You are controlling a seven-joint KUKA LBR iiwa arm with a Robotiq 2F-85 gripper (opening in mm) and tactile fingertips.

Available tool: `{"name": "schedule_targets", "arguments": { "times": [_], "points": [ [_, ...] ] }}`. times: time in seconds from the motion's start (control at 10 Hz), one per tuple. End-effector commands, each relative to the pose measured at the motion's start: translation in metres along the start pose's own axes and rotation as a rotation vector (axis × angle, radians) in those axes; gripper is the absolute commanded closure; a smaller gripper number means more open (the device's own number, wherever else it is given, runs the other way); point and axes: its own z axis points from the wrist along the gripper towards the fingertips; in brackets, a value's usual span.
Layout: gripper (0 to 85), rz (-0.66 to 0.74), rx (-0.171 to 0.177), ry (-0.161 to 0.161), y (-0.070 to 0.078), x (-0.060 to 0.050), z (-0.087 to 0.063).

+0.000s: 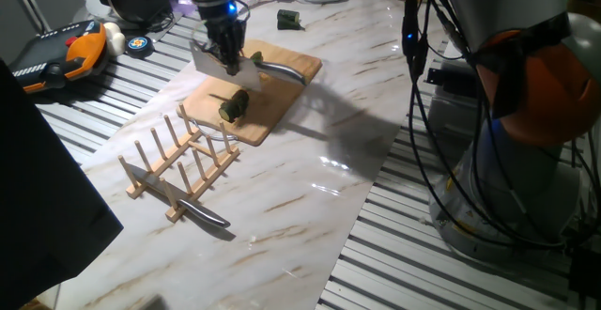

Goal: Cut the cucumber into segments

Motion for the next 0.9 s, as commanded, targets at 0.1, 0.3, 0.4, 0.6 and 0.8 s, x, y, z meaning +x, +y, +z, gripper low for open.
{"name": "schedule_targets", "arguments": {
  "times": [0.1,0.3,0.4,0.6,0.8],
  "points": [
    [84.3,-0.006,-0.020,0.002,0.002,0.001,-0.002],
    [84.3,-0.009,-0.018,0.014,0.020,0.000,-0.008],
    [84.3,-0.003,-0.017,0.011,0.031,0.001,-0.012],
    [84.3,0.029,-0.031,0.024,0.053,0.004,-0.017],
    [84.3,0.058,-0.048,0.021,0.074,0.010,-0.013]
  ]
}}
